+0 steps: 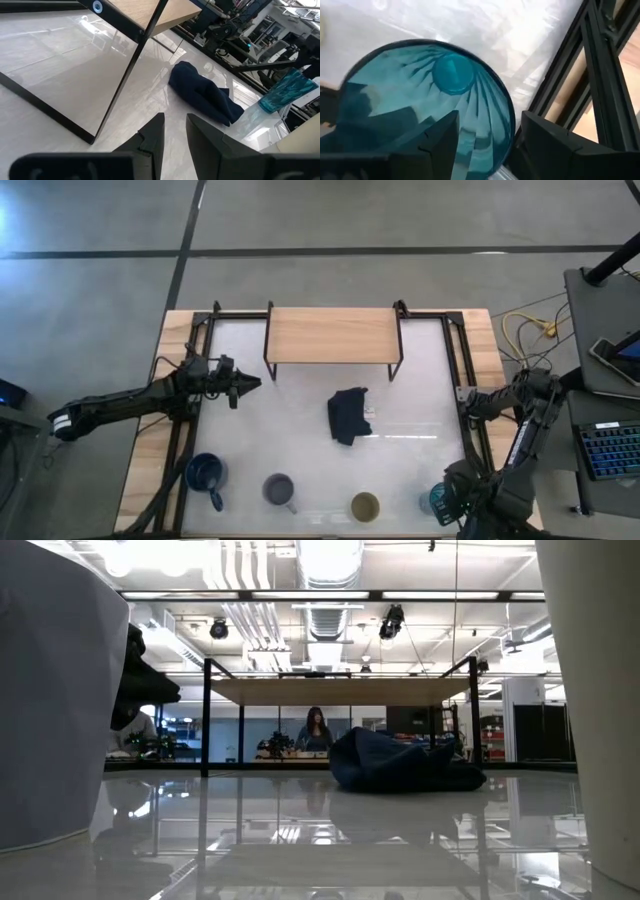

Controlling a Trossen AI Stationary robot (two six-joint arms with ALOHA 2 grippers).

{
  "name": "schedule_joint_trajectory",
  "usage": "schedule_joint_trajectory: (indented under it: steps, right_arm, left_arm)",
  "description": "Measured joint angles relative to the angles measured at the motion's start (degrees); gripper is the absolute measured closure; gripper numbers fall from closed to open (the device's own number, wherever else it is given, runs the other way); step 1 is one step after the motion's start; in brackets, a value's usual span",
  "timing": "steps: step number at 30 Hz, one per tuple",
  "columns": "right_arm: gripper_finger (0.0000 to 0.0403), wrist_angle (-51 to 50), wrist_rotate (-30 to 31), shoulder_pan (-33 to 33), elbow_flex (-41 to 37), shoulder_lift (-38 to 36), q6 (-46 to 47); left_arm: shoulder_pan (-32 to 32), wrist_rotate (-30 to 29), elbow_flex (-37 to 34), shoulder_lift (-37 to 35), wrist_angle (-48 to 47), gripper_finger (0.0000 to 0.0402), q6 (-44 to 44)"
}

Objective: Stack small to large cups/mugs on shelf
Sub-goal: Put the blue cup on the shelf

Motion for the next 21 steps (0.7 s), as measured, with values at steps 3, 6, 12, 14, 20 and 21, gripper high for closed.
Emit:
schedule_joint_trajectory:
  steps: [3, 6, 12, 14, 20, 21]
  right_arm:
    - [0.0204, -0.1, -0.1, -0.1, -0.8, 0.4, -0.1]
    - [0.0228, 0.1, -0.1, -0.1, -2.3, 0.4, -0.7]
    - [0.0305, -1.4, -0.1, -0.6, -3.0, 0.2, -1.9]
    - [0.0335, -2.1, -0.1, -1.1, -3.0, 0.2, -3.9]
    - [0.0391, -4.9, 0.6, -7.3, -2.3, -1.8, -20.3]
    - [0.0392, -5.1, 1.3, -8.9, -2.3, -2.4, -23.9]
  left_arm:
    - [0.0, 0.0, 0.0, 0.0, 0.0, 0.0335, 0.0]
    - [0.0, 0.0, 0.0, 0.0, 0.0, 0.0335, 0.0]
    - [0.0, 0.0, 0.0, 0.0, 0.0, 0.0335, 0.0]
    - [0.0, 0.0, 0.0, 0.0, 0.0, 0.0335, 0.0]
    - [0.0, 0.0, 0.0, 0.0, 0.0, 0.0335, 0.0]
    - [0.0, 0.0, 0.0, 0.0, 0.0, 0.0335, 0.0]
